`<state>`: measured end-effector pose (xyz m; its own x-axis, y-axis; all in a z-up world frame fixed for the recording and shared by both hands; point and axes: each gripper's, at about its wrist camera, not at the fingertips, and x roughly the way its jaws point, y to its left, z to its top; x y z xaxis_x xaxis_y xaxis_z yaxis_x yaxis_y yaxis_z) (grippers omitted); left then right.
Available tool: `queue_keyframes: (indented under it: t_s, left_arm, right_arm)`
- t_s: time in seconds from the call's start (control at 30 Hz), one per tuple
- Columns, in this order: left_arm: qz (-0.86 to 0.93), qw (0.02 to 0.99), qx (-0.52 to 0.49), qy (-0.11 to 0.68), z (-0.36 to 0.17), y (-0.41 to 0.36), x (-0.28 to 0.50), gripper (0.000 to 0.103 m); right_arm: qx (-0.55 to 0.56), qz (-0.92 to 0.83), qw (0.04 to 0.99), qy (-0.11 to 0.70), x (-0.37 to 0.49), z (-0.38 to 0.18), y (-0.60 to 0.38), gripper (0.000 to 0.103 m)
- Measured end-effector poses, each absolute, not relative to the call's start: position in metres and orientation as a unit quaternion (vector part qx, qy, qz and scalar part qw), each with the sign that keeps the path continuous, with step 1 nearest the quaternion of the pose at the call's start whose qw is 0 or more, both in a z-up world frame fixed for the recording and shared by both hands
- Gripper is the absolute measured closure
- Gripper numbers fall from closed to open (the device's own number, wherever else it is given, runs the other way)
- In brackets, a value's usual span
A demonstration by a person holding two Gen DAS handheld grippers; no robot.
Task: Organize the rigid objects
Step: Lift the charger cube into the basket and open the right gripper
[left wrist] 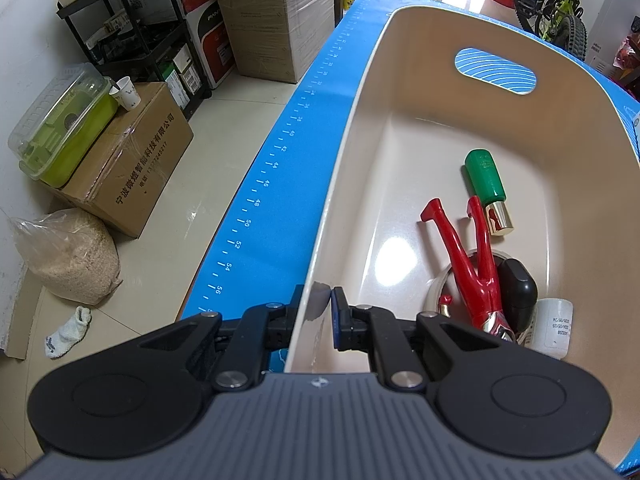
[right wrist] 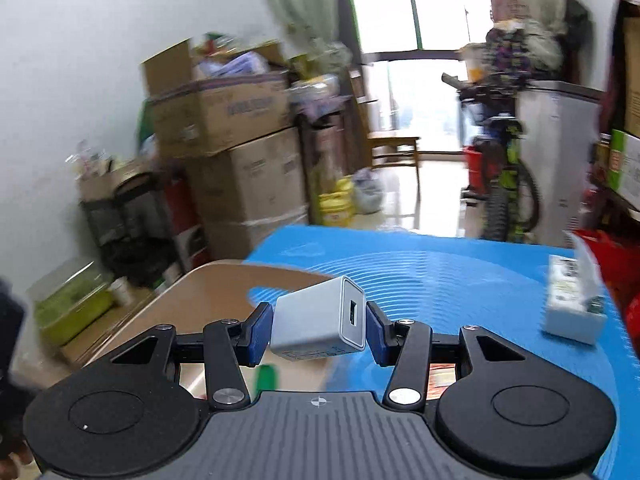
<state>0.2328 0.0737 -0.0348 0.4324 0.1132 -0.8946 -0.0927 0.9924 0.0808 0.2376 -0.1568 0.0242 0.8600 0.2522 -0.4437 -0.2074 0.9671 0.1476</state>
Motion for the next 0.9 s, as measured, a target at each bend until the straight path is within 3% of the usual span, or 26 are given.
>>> queue_keyframes:
  t_s: [0.73, 0.9]
  left_arm:
    - [0.062, 0.848, 0.014, 0.527, -0.033, 0.07, 0.234, 0.089]
    - [0.062, 0.848, 0.014, 0.526, -0.033, 0.07, 0.234, 0.089]
  right_arm:
    - [-0.094, 0.173, 0.91, 0.366, 0.247, -0.024, -0.06, 0.048]
    - [-0.079, 0.188, 0.908, 0.365, 0.246, -0.022, -0.066, 0.032]
